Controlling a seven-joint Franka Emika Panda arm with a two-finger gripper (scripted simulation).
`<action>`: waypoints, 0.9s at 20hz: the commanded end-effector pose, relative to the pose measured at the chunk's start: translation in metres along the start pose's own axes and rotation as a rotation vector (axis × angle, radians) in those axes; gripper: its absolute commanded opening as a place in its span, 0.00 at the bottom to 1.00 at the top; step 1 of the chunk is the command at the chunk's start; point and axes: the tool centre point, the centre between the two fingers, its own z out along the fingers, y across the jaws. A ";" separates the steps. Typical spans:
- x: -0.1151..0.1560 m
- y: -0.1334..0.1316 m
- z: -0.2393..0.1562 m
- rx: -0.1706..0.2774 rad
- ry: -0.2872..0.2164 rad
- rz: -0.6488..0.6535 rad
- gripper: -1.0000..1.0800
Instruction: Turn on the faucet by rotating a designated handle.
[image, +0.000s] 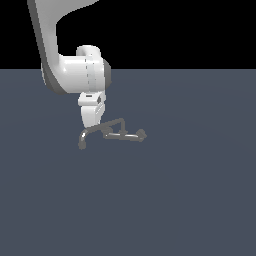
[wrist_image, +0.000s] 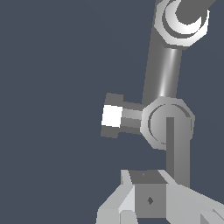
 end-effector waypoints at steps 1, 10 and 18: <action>0.000 0.005 0.000 -0.002 0.000 0.000 0.00; -0.001 0.031 0.000 -0.003 0.000 -0.002 0.00; 0.008 0.036 0.000 0.010 -0.004 0.000 0.00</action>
